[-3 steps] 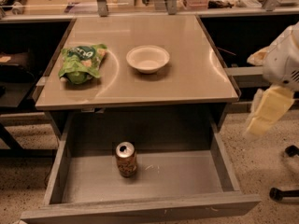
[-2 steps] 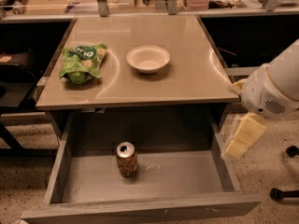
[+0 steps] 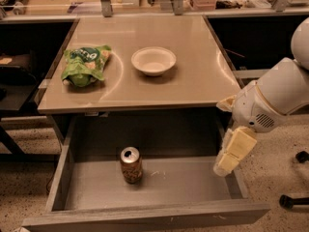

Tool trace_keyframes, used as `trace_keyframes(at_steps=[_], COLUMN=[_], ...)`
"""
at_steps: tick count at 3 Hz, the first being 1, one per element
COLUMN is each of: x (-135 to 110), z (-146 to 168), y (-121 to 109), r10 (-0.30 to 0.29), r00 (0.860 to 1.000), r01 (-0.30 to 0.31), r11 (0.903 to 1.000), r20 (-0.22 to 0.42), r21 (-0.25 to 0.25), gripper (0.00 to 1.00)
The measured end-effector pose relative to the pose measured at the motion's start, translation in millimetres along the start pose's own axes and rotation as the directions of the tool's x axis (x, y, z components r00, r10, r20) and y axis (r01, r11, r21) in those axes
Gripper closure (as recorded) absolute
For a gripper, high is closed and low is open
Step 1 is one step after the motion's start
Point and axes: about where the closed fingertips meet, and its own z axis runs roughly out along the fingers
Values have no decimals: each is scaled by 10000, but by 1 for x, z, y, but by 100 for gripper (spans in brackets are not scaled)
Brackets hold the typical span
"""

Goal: Pick orange can from top drawer and place on counter

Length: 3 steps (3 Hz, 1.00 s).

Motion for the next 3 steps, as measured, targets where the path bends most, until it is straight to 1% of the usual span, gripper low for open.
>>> trace_keyframes(at_steps=[1,2,3], x=[4,-7,-43], z=[29,87,127], y=[8,29,51], r10=[143,392,70], r00=[9971,9753,9460], r01=[-119,-142,563], r11=[9994,9932,9810], r20=[752,2172,3240], r21=[-330,-1155,-1857], gripper=[0,0,0])
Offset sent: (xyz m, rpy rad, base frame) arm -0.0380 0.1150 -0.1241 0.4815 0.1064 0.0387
